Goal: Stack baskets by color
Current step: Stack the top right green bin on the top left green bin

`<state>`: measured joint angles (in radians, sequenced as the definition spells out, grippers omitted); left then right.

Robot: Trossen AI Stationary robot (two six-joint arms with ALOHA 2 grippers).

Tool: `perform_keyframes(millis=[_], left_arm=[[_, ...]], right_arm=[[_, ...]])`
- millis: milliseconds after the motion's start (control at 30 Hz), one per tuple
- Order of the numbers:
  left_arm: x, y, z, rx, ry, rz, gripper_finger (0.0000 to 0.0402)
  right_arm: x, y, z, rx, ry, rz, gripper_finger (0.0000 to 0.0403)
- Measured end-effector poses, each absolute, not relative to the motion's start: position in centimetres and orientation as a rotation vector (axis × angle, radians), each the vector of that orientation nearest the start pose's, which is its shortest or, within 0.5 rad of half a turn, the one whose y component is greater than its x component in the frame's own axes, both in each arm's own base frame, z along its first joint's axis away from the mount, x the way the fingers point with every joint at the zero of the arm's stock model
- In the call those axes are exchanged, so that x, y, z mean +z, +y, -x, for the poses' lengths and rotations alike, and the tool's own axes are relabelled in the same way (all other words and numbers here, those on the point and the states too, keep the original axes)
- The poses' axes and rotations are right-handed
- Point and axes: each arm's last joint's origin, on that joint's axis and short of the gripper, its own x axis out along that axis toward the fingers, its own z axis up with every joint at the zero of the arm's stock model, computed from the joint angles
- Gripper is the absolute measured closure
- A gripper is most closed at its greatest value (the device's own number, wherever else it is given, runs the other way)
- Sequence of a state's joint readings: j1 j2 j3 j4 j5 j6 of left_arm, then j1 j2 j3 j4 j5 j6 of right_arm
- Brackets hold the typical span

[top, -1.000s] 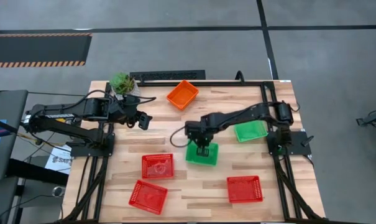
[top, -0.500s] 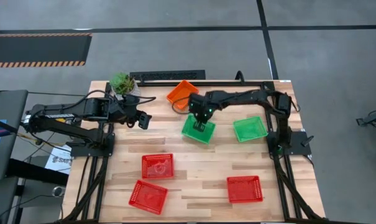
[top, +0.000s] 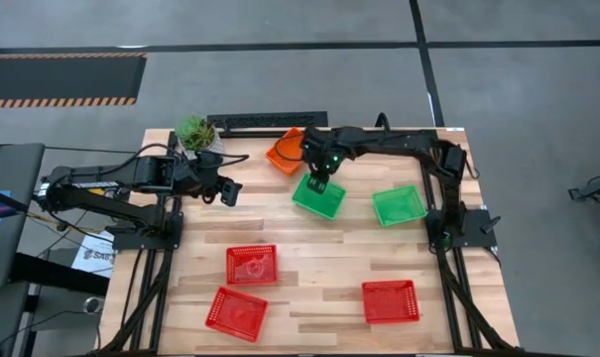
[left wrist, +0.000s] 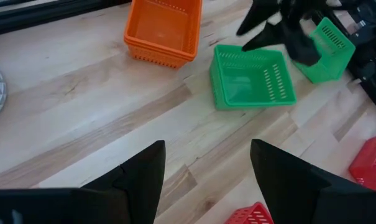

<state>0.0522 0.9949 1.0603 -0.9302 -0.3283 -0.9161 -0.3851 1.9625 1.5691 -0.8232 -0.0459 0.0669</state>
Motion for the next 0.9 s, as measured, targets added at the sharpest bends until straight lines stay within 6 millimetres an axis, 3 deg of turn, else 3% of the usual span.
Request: perform_keyframes(millis=[167,333,433,533,667,900], left_arm=[[32.8,1.8,-17.8,0.714,0.636,0.73,0.0178],[32.7,1.8,-17.6,0.72,0.651,0.725,0.0178],[32.7,1.9,-17.6,0.726,0.658,0.713,0.0178],[32.7,1.9,-17.6,0.725,0.66,0.705,0.0178],[32.7,1.9,-17.6,0.726,0.659,0.704,0.0178],[32.7,1.9,-17.6,0.744,0.646,0.694,0.0178]], right_arm=[[25.6,-14.8,-35.9,-0.322,1.247,-0.263,0.0186],[29.6,-13.5,-31.7,-0.27,1.336,-0.196,0.0183],[31.0,-12.4,-28.5,-0.257,1.328,-0.161,0.0189],[30.4,-11.0,-24.5,-0.238,1.338,-0.133,0.0195],[27.6,-9.4,-20.1,-0.194,1.349,-0.061,0.0197],[22.4,-8.7,-17.5,-0.132,1.305,0.061,0.0196]])
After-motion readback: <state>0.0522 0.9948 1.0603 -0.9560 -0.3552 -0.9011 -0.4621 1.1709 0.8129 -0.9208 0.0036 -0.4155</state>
